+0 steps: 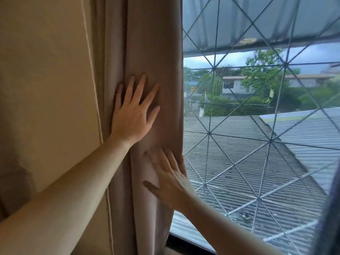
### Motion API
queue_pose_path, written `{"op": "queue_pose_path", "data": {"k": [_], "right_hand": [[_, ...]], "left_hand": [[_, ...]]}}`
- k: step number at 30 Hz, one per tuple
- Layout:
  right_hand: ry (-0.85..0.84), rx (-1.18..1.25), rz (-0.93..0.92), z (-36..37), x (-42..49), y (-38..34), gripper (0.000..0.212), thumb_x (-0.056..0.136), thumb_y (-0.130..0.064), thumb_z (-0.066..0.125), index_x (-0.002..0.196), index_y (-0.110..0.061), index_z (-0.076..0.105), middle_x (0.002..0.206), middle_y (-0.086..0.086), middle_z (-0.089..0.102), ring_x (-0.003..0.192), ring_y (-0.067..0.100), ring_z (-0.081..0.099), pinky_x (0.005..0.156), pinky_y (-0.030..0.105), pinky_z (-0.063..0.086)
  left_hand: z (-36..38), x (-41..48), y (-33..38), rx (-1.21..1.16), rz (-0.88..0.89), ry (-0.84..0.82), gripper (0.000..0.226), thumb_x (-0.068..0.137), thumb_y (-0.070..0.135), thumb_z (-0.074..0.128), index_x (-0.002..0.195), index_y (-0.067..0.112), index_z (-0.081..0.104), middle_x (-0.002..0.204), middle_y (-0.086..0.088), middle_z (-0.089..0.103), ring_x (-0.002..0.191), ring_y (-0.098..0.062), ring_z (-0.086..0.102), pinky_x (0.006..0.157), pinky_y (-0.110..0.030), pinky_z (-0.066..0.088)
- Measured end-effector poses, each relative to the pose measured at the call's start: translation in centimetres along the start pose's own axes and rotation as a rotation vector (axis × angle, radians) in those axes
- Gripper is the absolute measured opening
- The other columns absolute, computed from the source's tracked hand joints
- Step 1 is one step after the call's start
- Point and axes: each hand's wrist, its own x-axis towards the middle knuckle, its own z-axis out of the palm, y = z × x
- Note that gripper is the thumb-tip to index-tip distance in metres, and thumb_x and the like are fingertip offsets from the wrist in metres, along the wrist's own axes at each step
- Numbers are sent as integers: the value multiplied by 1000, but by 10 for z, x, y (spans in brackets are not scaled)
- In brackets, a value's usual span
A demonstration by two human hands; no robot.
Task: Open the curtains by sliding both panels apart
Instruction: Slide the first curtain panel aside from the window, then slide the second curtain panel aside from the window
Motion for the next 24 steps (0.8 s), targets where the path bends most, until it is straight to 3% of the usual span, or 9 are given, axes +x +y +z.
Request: {"op": "queue_pose_path", "data": {"k": [5, 15, 20, 24], "right_hand": [[-40, -51, 39, -39, -52, 24, 86, 103, -70, 44, 168, -49, -9, 181, -4, -16, 163, 22, -24, 129, 56, -20], [-37, -204, 138, -109, -136, 60, 87, 102, -72, 40, 168, -49, -11, 179, -6, -18, 164, 25, -20, 129, 59, -18], [12, -266, 187, -142, -175, 73, 85, 103, -70, 42, 170, -46, -5, 182, -2, -9, 166, 27, -14, 129, 59, -16], [11, -338, 244, -169, -201, 83, 84, 105, -71, 36, 169, -46, -12, 180, -3, -19, 164, 26, -22, 128, 59, -20]], "left_hand": [[-25, -2, 45, -79, -29, 4, 61, 116, 57, 33, 172, 33, 36, 185, -6, 18, 172, -35, 17, 138, -57, 10], [-72, -5, 140, -209, 61, -4, 65, 117, 60, 29, 177, 38, 15, 186, -6, 11, 172, -34, 15, 138, -56, 12], [-78, -2, 182, -297, 112, 9, 66, 117, 61, 30, 177, 38, 15, 187, -5, 6, 173, -34, 8, 139, -56, 6], [-80, 6, 218, -330, 153, 57, 66, 117, 62, 32, 176, 37, 19, 186, -7, 11, 173, -32, 12, 139, -58, 14]]}}
